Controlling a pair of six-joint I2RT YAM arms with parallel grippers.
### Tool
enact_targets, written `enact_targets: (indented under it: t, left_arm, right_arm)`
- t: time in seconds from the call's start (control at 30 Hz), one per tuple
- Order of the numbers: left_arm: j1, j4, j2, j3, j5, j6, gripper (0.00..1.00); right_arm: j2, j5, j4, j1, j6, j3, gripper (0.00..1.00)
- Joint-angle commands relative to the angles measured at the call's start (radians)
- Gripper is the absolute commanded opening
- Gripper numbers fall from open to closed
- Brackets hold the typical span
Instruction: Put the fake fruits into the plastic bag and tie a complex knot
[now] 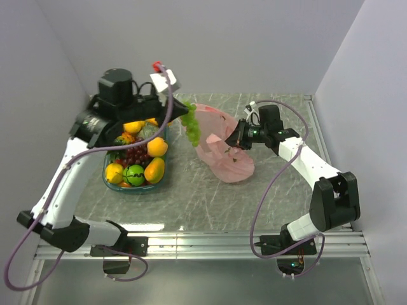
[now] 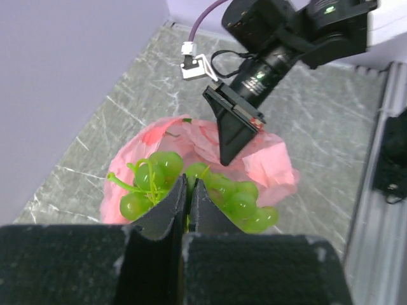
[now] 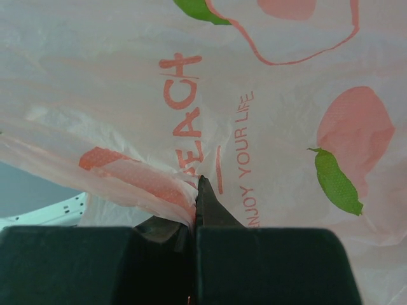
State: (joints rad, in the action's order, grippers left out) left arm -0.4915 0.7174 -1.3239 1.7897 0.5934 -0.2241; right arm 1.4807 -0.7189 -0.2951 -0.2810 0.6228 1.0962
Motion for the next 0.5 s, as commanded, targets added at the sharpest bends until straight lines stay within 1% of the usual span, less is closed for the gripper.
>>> enact_targets:
  t: [0.0, 0.1, 0.2, 0.27, 0.33, 0.47]
  left_arm:
    - [-0.080, -0.104, -0.049, -0.033, -0.176, -0.047, 0.00]
    - [-0.174, -0.139, -0.084, -0.075, -0.274, -0.095, 0.00]
    - [-0.211, -0.177, -0.126, -0.118, -0.360, -0.101, 0.00]
    - [-0.216, -0.208, -0.158, -0.151, -0.389, -0.089, 0.00]
    - [-0.223, -0.216, -0.188, -0.174, -0.399, -0.087, 0.00]
    - [-0.228, -0.245, -0.210, -0.265, -0.347, -0.090, 0.00]
  right_arm:
    - [0.000, -0.059, 0.065, 0.006, 0.037, 0.008, 0.00]
    - [0.001, -0.073, 0.083, 0.008, 0.049, -0.005, 0.00]
    - [0.006, -0.089, 0.094, 0.005, 0.058, -0.010, 0.00]
    - [0.006, -0.102, 0.103, 0.003, 0.063, -0.019, 0.00]
    - [0.009, -0.108, 0.103, 0.005, 0.058, -0.027, 0.00]
    - [0.003, -0.120, 0.131, 0.008, 0.055, -0.067, 0.00]
